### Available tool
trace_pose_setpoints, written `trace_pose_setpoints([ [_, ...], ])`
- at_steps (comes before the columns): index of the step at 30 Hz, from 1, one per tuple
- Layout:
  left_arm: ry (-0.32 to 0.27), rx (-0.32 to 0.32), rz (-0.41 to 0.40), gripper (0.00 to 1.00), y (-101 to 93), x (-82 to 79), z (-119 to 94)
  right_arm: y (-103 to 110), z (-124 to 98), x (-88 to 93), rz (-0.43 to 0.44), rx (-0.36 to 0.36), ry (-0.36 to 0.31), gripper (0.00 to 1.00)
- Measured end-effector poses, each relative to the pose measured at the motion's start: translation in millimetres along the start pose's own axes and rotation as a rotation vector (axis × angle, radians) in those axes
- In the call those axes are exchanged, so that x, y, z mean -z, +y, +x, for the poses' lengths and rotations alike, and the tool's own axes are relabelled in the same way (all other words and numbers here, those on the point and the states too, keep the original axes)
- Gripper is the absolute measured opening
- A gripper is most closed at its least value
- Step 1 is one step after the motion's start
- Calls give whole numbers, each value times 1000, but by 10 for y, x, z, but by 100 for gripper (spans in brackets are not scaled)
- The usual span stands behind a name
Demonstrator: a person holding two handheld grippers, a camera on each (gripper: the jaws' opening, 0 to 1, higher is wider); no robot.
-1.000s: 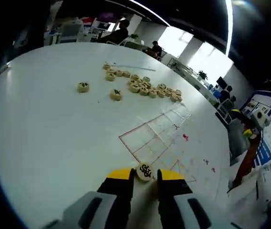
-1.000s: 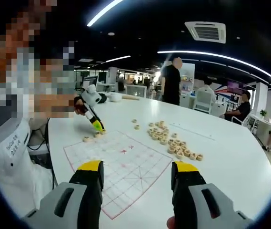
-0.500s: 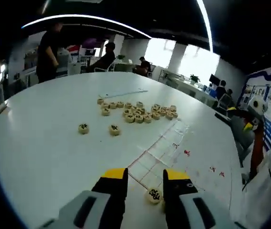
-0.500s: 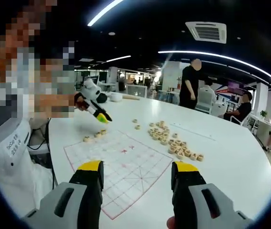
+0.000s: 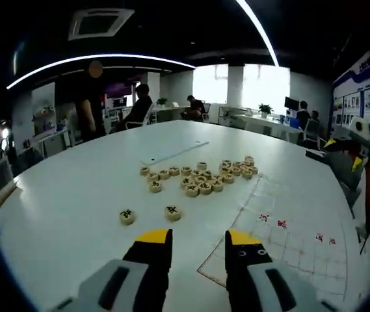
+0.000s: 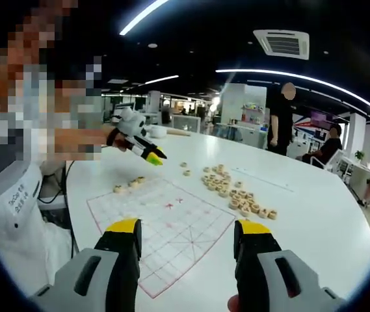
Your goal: Pick up the chess pieces one by one and place each piece onto its starting position on the chessboard, setting the pieces on their correct points until all the chess pieces are arranged in the starting layout
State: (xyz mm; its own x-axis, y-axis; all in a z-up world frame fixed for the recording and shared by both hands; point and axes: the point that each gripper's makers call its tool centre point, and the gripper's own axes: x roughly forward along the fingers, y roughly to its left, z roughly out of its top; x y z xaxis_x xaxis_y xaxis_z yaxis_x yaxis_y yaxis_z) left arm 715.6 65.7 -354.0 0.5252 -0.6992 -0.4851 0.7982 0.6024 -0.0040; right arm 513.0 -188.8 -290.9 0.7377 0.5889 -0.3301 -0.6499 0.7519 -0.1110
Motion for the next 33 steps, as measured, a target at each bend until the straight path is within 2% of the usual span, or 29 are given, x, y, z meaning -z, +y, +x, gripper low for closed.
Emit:
trace_pose_setpoints([
  [2, 13, -30, 50, 34, 88, -14, 58, -9, 1, 7, 1, 3, 1, 58],
  [8, 2, -49, 35, 34, 245, -120, 243, -31, 15, 38, 7, 5, 7, 58],
  [13, -109, -78, -128, 31, 450, -380, 499, -40, 34, 62, 13, 4, 12, 58],
  [16, -85, -95, -98, 31, 517, -397, 708, -33, 38, 73, 14, 1, 16, 58],
  [20, -84, -104, -102, 31, 550, -464, 943, -42, 28, 66, 13, 4, 15, 58],
  [24, -43, -124, -85, 31, 622, -417, 1170, -45, 25, 73, 13, 5, 17, 58],
  [30, 8, -133, -126, 31, 706, -284, 1390, -52, 19, 66, 16, 6, 12, 58],
  [33, 4, -145, -134, 29, 744, -290, 1422, -54, 19, 69, 15, 5, 13, 58],
])
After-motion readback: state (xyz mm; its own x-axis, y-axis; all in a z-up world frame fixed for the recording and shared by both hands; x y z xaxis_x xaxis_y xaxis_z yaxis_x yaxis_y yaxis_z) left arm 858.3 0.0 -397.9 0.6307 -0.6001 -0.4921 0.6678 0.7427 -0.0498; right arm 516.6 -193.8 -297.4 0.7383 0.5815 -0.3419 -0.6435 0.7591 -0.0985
